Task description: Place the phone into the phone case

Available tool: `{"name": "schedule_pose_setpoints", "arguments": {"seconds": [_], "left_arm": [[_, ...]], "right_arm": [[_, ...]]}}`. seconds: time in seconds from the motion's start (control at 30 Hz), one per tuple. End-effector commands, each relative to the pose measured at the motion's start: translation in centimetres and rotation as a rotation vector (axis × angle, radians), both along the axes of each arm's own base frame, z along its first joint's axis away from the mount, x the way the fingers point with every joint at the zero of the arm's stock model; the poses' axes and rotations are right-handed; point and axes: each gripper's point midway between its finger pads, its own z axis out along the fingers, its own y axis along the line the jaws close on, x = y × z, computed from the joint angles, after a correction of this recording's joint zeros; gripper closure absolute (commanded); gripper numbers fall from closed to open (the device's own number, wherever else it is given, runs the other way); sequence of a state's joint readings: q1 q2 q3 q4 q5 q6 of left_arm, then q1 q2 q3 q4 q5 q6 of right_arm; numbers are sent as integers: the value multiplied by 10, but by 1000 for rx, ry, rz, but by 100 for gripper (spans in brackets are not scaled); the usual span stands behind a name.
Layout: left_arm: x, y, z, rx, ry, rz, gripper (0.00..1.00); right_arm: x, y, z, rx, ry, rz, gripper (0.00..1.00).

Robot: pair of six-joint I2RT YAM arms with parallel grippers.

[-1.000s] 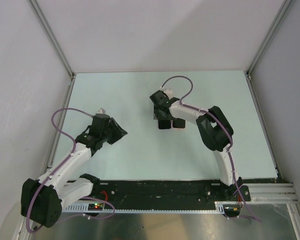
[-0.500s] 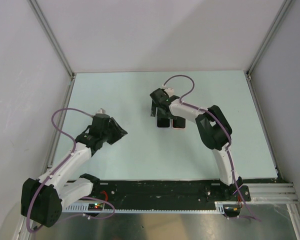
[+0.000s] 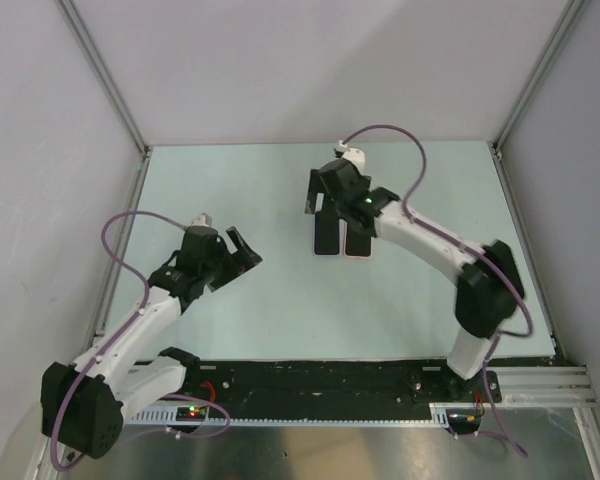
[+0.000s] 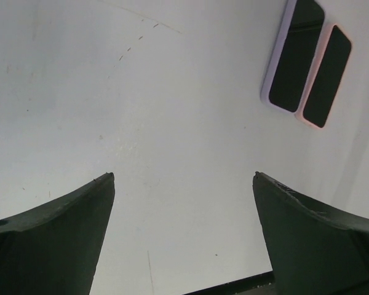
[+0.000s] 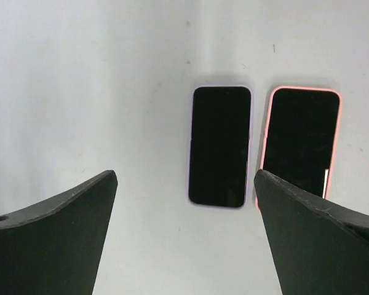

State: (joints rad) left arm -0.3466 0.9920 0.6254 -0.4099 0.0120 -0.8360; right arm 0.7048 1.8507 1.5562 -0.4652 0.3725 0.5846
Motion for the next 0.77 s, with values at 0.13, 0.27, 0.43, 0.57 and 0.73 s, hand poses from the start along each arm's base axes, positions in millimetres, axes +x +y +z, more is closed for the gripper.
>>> {"name": "schedule_pose_setpoints", "arguments": {"seconds": [0.13, 0.27, 0.43, 0.57, 0.73], "left_arm": [[8, -3, 59, 90, -249, -82, 0], [6, -5, 68, 128, -293, -92, 0], [7, -3, 69, 145, -296, -82, 0], [8, -1, 68, 158, -299, -73, 0], [10, 5, 70, 182, -312, -52, 0]], "right_arm": [[-65, -41, 64, 122, -189, 95, 0], [-93, -65, 60, 141, -237, 105, 0], [-111, -90, 60, 210, -298, 68, 0], [-113, -96, 60, 211, -304, 68, 1], [-112, -93, 59, 219, -302, 79, 1]]}}
